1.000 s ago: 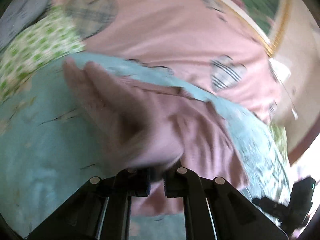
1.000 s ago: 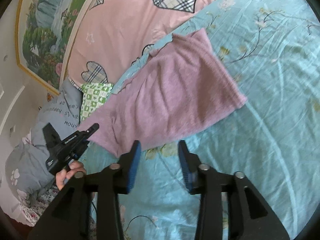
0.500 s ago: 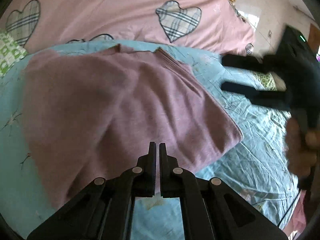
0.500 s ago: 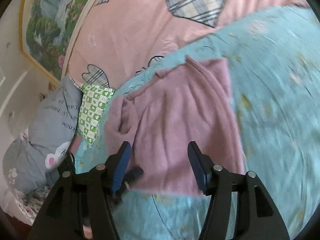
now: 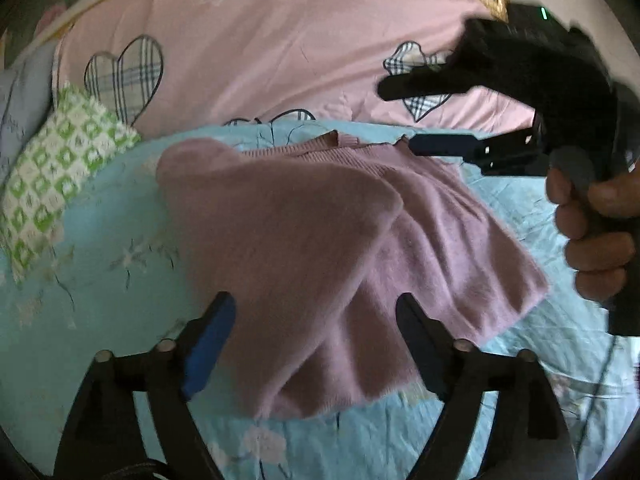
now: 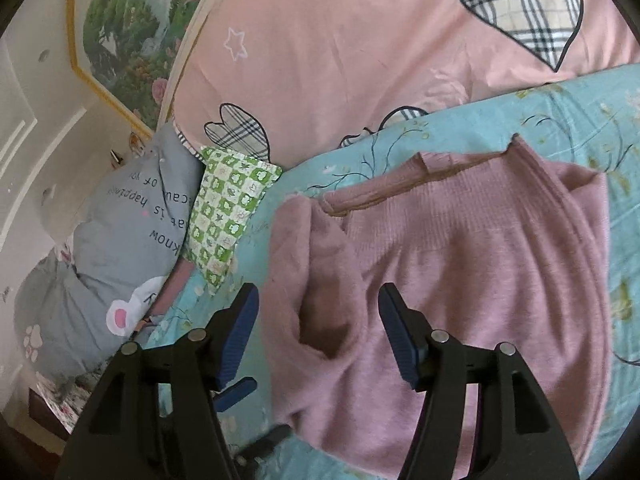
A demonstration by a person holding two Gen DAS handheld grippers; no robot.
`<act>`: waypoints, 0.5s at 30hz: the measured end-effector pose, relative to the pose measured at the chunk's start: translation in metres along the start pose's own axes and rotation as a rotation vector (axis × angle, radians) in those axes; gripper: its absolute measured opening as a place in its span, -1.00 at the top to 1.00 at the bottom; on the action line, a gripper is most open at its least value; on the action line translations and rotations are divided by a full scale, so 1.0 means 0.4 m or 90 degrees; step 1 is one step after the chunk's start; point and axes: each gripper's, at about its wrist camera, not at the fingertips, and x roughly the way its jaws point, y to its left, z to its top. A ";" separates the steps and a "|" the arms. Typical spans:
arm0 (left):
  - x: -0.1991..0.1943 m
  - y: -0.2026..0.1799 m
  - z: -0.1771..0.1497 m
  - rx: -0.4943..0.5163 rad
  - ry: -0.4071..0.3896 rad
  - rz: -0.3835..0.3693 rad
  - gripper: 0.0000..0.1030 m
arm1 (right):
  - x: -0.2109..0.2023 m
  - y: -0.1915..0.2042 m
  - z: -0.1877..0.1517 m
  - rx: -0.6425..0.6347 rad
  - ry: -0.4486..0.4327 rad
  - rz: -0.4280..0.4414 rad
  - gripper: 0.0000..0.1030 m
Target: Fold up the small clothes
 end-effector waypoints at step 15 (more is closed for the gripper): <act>0.089 0.045 0.017 -0.031 0.021 0.022 -0.57 | 0.345 -0.018 0.146 -0.018 0.223 0.058 -0.50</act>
